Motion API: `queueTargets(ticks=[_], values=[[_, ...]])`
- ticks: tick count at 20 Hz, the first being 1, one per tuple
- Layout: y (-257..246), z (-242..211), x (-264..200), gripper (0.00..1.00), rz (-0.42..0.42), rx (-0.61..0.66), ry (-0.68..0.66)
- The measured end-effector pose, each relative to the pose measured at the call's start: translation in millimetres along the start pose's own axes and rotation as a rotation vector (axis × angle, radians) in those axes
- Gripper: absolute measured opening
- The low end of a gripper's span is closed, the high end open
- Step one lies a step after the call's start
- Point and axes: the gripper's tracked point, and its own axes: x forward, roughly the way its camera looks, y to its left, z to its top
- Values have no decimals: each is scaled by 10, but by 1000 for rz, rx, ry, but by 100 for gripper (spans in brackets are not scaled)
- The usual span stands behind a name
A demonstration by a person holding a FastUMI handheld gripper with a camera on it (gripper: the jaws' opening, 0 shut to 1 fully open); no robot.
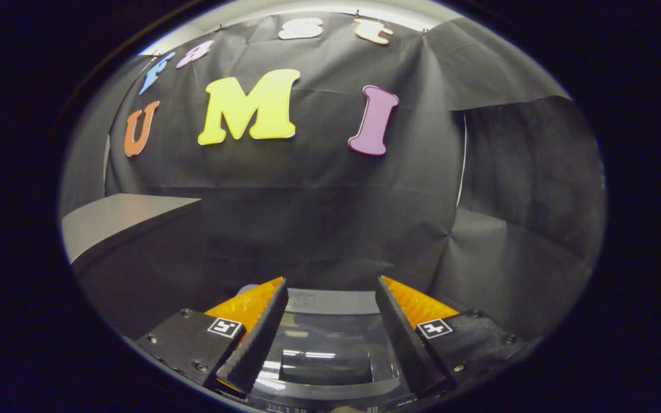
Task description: Put the clothes into the washing machine and then close the washing machine lid.
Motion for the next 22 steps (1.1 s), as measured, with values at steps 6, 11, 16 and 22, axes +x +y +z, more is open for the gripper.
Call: queueTargets(ticks=[6, 11, 16, 22], values=[[-55, -237, -90, 96, -9, 11, 61], [-25, -655, -444, 96, 12, 28, 157], [52, -1106, -1192, 97, 18, 30, 219], [282, -1225, -2625, 97, -23, 48, 172]])
